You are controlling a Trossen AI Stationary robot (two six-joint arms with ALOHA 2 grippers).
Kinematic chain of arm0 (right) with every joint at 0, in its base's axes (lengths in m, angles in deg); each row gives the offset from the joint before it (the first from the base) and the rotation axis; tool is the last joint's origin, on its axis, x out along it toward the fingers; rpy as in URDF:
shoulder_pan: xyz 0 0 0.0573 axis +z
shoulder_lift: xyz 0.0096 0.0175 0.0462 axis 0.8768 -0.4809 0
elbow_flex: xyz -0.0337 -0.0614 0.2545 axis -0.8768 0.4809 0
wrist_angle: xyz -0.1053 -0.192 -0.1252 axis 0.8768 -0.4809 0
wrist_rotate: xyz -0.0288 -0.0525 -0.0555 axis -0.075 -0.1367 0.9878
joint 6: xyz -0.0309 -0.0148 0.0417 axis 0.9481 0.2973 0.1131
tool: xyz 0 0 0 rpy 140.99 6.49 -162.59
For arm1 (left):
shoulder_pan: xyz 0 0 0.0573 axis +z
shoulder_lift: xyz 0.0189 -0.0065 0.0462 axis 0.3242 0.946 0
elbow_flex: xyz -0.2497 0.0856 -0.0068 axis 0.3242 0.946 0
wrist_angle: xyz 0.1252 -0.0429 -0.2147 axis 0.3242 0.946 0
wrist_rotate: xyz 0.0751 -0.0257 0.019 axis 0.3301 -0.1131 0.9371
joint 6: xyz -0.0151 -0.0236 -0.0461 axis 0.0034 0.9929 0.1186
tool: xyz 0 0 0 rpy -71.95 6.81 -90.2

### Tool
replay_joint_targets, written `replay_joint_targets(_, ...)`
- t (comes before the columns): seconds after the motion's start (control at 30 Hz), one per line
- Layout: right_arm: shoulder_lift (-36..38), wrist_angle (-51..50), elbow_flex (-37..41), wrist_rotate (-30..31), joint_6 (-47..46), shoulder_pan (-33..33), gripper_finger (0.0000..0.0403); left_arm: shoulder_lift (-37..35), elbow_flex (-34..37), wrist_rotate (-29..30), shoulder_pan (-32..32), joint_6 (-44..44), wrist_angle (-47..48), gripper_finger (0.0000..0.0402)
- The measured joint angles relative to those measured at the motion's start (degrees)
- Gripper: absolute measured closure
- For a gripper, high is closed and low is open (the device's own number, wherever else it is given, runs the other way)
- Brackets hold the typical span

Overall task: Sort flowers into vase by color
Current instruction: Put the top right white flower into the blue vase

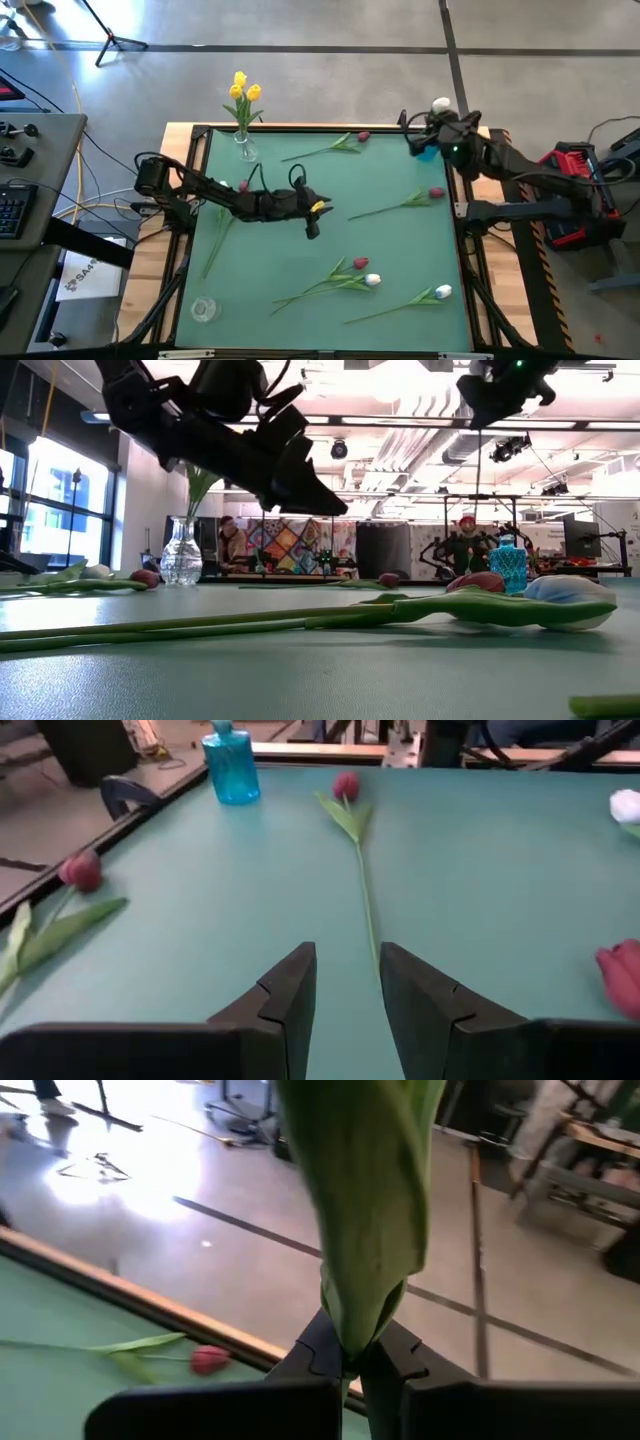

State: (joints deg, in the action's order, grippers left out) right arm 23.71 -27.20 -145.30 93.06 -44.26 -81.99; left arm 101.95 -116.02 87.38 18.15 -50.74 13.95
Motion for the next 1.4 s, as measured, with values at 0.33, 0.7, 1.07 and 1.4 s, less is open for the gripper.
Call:
replay_joint_targets(0.33,0.0,-8.9,-3.4,-2.2,-1.4,-11.0,0.0402,0.0,0.0,0.0,2.0,-0.1,-1.4,0.0302)
replay_joint_targets(0.7,0.0,-6.2,-3.4,-11.0,2.6,-19.8,0.0402,0.0,0.0,-0.1,2.3,1.0,-1.2,0.0302)
replay_joint_targets(1.07,-0.2,-4.5,-3.4,-14.4,5.1,-23.2,0.0402,0.0,0.0,-0.2,2.2,3.0,-0.2,0.0302)
replay_joint_targets(1.4,-2.0,-9.0,-3.3,-17.3,1.0,-23.6,0.0399,0.0,0.0,-0.2,2.2,3.9,0.6,0.0302)
